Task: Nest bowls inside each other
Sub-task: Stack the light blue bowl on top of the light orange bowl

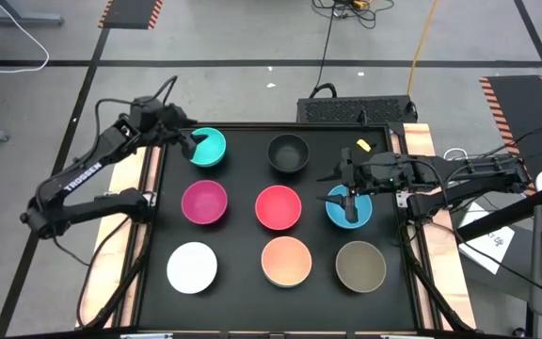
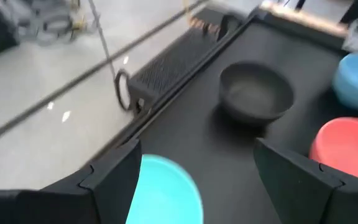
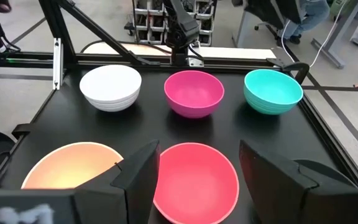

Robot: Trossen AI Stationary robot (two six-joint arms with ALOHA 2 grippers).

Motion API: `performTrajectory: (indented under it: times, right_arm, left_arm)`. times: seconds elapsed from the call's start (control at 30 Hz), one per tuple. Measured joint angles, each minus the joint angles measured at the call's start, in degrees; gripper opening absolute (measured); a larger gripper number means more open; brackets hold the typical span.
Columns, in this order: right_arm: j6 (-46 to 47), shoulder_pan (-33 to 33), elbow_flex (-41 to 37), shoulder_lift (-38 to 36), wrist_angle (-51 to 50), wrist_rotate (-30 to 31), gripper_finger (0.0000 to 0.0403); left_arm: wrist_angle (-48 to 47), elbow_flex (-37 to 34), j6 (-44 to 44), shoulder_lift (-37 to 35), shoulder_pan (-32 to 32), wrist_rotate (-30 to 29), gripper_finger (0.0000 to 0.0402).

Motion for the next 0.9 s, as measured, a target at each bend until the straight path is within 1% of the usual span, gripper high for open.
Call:
performTrajectory:
  times: [0.2,0.5,0.63,0.9]
  right_arm:
    - [0.25,0.00,0.00,0.00,0.02,0.00,0.0215]
    - [0.53,0.00,0.00,0.00,0.01,0.00,0.0215]
    - [1.07,0.00,0.00,0.00,0.00,0.00,0.0215]
    - [1.07,0.00,0.00,0.00,0.13,0.00,0.0215]
  left_arm:
    - [-2.46,0.00,1.64,4.83,2.36,0.53,0.0315]
    - [-5.12,-0.02,3.22,12.08,2.42,0.13,0.0315]
    - [-7.11,-0.02,4.06,12.98,2.42,-2.50,0.0315]
    - [-11.07,-0.02,5.20,13.35,2.40,-2.88,0.0315]
